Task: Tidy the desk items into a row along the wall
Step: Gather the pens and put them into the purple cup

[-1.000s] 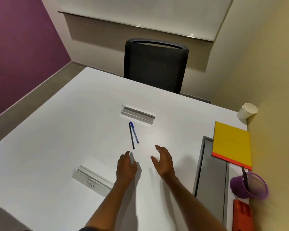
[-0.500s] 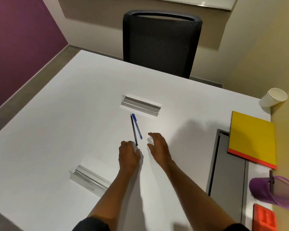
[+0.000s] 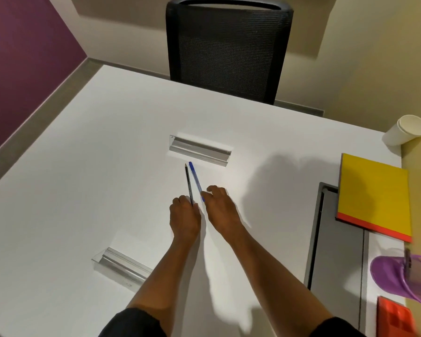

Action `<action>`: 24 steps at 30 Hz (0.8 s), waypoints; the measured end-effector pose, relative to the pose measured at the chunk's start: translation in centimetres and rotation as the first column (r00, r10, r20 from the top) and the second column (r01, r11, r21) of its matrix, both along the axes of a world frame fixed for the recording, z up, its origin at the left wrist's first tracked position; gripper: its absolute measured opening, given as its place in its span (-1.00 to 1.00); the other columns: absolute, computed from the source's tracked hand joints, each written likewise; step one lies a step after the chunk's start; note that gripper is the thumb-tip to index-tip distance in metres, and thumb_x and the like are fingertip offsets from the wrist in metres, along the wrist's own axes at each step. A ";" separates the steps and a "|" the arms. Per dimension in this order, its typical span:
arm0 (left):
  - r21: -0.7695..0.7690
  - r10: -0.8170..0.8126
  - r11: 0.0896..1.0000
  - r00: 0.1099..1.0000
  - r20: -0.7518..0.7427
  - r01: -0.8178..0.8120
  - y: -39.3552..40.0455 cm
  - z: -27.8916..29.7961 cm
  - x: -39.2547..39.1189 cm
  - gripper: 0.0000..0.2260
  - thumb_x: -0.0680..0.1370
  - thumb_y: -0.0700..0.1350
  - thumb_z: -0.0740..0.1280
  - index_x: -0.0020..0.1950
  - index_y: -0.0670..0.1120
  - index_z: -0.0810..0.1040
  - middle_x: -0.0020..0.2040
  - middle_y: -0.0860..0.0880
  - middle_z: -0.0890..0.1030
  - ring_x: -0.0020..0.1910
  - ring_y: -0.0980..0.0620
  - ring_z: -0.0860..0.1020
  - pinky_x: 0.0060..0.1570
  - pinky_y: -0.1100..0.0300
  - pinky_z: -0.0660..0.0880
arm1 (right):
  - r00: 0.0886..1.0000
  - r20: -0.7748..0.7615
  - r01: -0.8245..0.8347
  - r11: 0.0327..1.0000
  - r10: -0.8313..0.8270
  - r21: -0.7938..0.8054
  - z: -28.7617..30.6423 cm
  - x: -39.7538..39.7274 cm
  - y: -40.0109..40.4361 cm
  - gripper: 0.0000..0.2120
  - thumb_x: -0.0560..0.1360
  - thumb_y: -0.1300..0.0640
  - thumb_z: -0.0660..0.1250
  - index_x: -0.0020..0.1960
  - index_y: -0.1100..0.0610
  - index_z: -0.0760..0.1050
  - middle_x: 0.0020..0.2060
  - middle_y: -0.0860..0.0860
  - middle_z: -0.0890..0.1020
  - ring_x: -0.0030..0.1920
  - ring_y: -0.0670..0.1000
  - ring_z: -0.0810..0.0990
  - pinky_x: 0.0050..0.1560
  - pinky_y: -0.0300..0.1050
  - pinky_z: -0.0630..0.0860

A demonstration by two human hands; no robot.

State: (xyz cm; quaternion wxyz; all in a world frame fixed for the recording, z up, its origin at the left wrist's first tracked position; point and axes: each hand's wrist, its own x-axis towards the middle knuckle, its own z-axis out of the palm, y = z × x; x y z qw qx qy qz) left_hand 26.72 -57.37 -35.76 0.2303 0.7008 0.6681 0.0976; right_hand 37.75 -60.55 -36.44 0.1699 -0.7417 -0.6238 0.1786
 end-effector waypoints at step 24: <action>-0.126 0.120 0.986 0.988 0.102 -0.106 -8.9 -0.1 0.0 -0.91 0.51 -0.13 0.31 -0.13 -0.11 0.57 -0.22 -0.01 0.61 -0.21 0.01 0.60 -0.16 0.13 0.58 | 0.958 -0.031 0.273 0.942 -0.284 -0.194 2.6 1.1 -5.9 -0.90 0.43 0.24 0.45 -0.08 0.18 0.57 -0.20 0.08 0.57 -0.20 0.00 0.60 -0.25 -0.30 0.43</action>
